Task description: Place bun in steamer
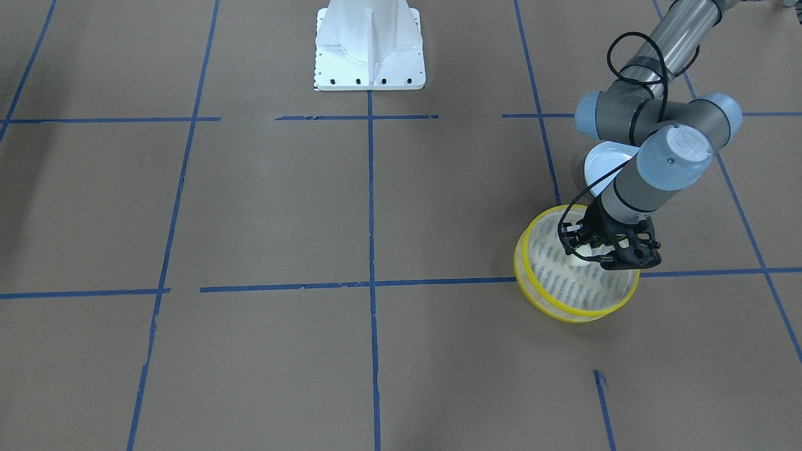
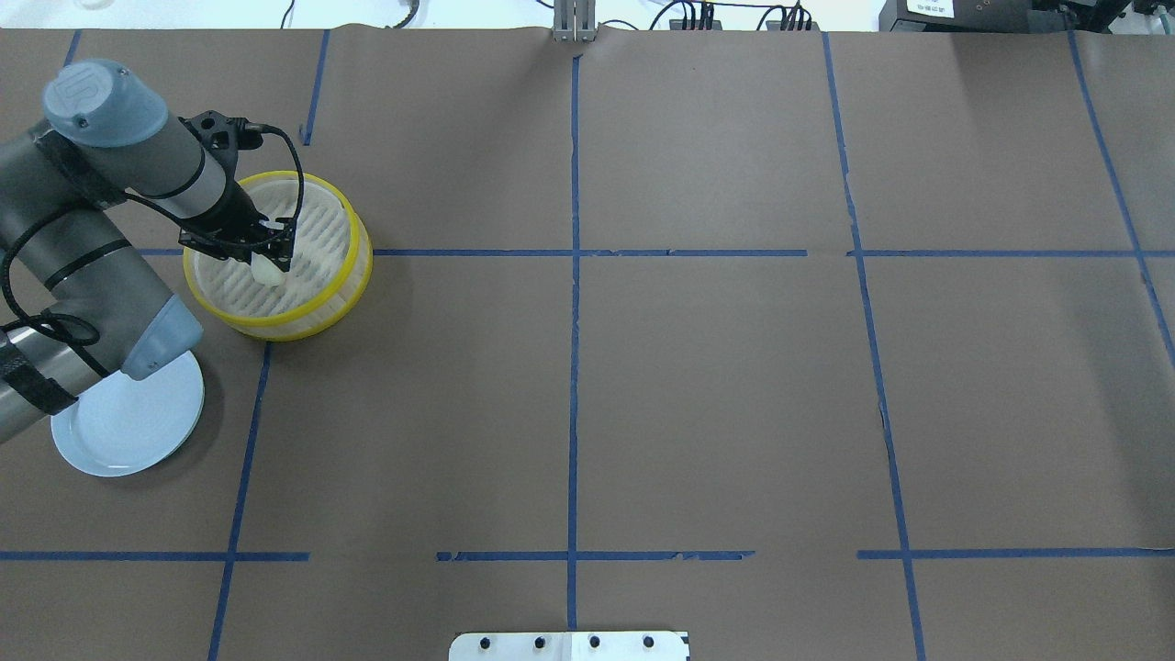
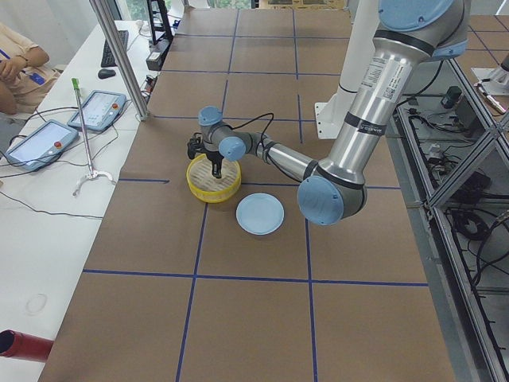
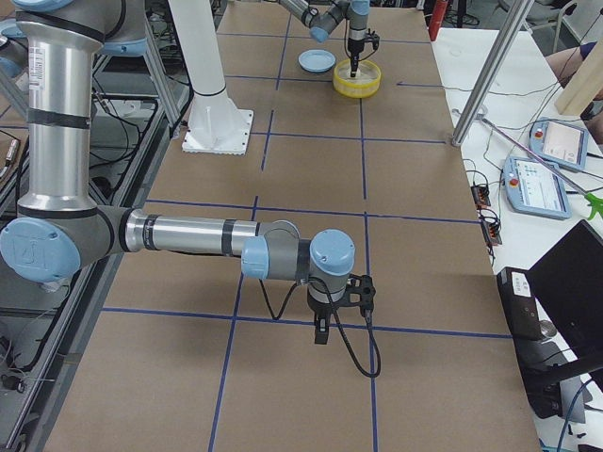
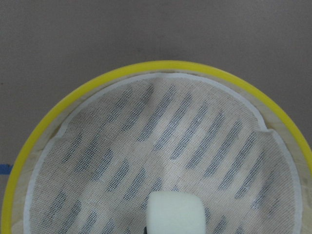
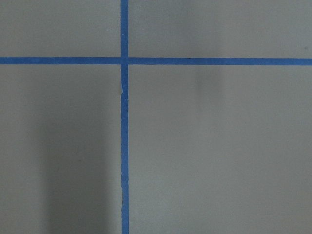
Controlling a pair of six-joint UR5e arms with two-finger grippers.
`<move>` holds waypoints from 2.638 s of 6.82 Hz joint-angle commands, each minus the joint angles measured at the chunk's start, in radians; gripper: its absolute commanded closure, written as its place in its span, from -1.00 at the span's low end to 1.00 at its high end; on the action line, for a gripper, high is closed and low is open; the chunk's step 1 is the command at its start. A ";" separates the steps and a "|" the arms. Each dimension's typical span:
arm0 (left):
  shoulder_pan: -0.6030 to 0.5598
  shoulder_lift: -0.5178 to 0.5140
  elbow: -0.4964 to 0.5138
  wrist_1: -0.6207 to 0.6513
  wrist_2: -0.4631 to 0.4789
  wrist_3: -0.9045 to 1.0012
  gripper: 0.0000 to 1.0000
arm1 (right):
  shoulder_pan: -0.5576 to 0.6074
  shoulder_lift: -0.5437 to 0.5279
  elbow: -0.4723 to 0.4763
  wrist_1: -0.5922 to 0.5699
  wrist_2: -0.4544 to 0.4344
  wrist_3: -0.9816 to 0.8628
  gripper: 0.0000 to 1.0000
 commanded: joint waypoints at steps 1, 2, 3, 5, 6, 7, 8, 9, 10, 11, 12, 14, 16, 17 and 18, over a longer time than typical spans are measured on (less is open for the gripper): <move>0.008 0.000 0.009 -0.002 0.000 0.000 0.22 | 0.000 0.000 0.000 0.000 0.000 0.000 -1.00; 0.013 0.000 0.011 -0.002 0.000 0.000 0.20 | 0.000 0.000 0.000 0.000 0.000 0.000 -1.00; 0.015 0.000 0.011 -0.002 0.000 0.000 0.19 | 0.000 0.000 0.000 0.000 0.000 0.000 -1.00; 0.015 0.002 0.011 -0.007 0.000 0.003 -0.17 | 0.000 0.000 0.000 0.000 0.000 0.000 -1.00; 0.015 0.008 0.011 -0.033 0.000 0.006 -0.52 | 0.000 0.000 0.000 0.000 0.000 0.000 -1.00; 0.015 0.011 0.007 -0.034 0.002 0.005 -0.93 | 0.000 0.000 0.000 0.000 0.000 0.000 -1.00; 0.012 0.011 0.000 -0.034 0.002 0.006 -1.00 | 0.000 0.000 0.000 0.000 0.000 0.000 -1.00; -0.008 0.011 -0.017 -0.033 0.006 0.008 -1.00 | 0.000 0.000 0.000 0.000 0.000 0.000 -1.00; -0.084 0.017 -0.076 -0.021 -0.003 0.021 -1.00 | 0.000 0.000 0.000 0.000 0.000 0.000 -1.00; -0.128 0.079 -0.148 -0.008 -0.008 0.100 -1.00 | 0.000 0.000 0.000 0.000 0.000 0.000 -1.00; -0.199 0.127 -0.176 -0.004 -0.011 0.183 -1.00 | 0.000 0.000 0.000 0.000 0.000 0.000 -1.00; -0.362 0.193 -0.177 0.071 -0.075 0.459 -1.00 | 0.000 0.000 0.000 0.000 0.000 0.000 -1.00; -0.541 0.267 -0.175 0.175 -0.109 0.752 -1.00 | 0.000 0.000 0.000 0.000 0.000 0.000 -1.00; -0.600 0.293 -0.157 0.202 -0.106 0.859 -1.00 | 0.000 0.000 0.000 0.000 0.000 0.000 -1.00; -0.679 0.313 -0.104 0.197 -0.107 0.952 -1.00 | 0.000 0.000 0.000 0.000 0.000 0.000 -1.00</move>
